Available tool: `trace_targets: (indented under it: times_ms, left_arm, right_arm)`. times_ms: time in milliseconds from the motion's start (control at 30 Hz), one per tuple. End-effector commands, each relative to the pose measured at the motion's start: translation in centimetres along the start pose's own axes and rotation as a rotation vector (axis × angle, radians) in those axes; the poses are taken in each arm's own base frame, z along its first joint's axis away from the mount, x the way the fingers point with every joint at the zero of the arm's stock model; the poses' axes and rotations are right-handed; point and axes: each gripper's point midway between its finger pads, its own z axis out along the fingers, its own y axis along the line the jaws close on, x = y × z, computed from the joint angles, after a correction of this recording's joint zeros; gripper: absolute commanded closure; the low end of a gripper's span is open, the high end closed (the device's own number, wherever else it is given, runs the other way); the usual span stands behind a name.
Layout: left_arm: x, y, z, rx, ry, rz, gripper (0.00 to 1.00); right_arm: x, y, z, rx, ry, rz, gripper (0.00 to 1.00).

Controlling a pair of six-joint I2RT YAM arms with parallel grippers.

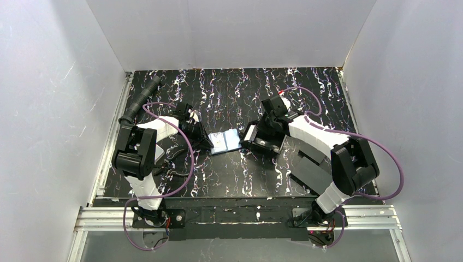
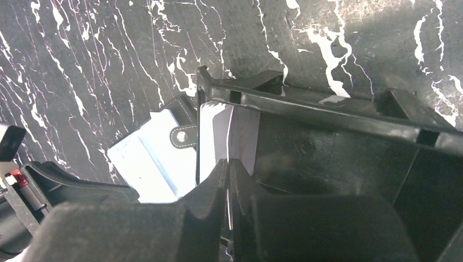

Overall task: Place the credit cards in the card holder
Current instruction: Pick up the credit card from the storage box.

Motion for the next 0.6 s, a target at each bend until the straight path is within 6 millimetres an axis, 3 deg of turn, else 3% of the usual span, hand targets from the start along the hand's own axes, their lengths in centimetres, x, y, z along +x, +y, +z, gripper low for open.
trace_targets:
  times_ms: [0, 233, 567]
  left_arm:
    - [0.8, 0.5, -0.1, -0.029, 0.01, 0.022, 0.79]
    - [0.7, 0.5, -0.1, -0.027, 0.009, 0.021, 0.79]
    - [0.7, 0.4, -0.2, -0.022, 0.01, 0.022, 0.79]
  right_arm:
    - [-1.9, 2.4, -1.0, -0.064, -0.043, -0.004, 0.91]
    - [-2.3, 1.8, -0.5, -0.039, -0.058, -0.058, 0.97]
    - [-3.5, 0.5, 0.8, 0.035, -0.083, -0.173, 0.99]
